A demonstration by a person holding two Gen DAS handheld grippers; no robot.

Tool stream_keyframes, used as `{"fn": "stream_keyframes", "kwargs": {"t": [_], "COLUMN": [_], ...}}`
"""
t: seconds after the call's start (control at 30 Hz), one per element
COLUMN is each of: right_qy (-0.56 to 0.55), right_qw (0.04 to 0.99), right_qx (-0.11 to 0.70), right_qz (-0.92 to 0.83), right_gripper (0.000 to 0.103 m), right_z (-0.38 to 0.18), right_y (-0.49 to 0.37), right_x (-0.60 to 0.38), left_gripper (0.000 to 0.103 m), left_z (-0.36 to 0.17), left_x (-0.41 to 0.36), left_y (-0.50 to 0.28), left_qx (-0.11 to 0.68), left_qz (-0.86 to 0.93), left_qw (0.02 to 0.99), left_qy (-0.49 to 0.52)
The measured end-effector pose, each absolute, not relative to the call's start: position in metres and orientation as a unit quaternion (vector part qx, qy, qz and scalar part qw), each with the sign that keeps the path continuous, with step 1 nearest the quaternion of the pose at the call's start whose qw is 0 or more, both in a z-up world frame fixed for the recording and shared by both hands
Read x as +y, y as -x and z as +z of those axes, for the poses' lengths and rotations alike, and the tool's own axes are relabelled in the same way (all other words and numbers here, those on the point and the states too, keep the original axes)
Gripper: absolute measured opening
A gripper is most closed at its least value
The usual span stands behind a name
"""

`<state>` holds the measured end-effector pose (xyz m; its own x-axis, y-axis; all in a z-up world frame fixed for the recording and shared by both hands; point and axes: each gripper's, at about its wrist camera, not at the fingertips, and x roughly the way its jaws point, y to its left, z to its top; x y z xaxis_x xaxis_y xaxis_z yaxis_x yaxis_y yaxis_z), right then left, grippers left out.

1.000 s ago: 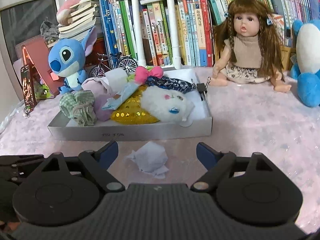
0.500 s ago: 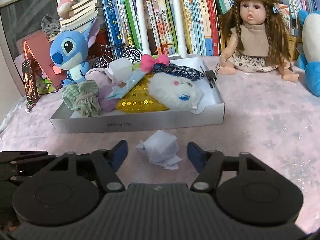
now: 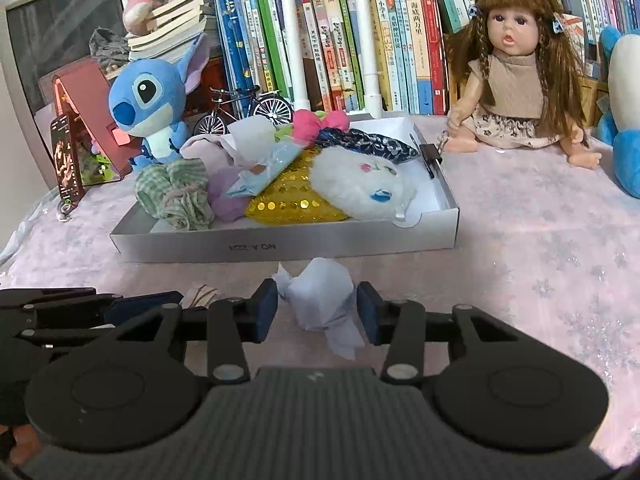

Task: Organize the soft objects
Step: 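Close the left tool on the paper packet while the right closes on the white tissue, then carry the paper packet and white tissue over the box with both tools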

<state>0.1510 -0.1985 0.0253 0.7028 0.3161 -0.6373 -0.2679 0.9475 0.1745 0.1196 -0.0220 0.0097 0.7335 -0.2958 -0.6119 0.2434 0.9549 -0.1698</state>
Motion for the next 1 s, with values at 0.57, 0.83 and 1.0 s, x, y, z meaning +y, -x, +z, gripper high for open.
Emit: {"fn": "stream_keyframes", "kwargs": {"t": [0.57,0.83,1.0], "right_qy": [-0.029,-0.03,-0.032], "right_qw": [0.931,0.935,0.936], "right_qx": [0.325,0.312,0.307], "right_qz": [0.165,0.169,0.171], "right_gripper": [0.045,0.044,0.044], "right_z": [0.042,0.05,0.054], "right_y": [-0.144,-0.142,-0.144], "right_x": [-0.191,-0.187,-0.183], "left_gripper": [0.025,0.025,0.025], "left_z": [0.033,0.043,0.049], "left_x": [-0.004,0.004,0.007], "left_y": [-0.122,-0.127,-0.132], "left_qx": [0.308,0.295,0.287], "left_qz": [-0.132,-0.122,-0.117], "left_qw": [0.941,0.946,0.949], "left_qy": [0.052,0.058,0.058]}}
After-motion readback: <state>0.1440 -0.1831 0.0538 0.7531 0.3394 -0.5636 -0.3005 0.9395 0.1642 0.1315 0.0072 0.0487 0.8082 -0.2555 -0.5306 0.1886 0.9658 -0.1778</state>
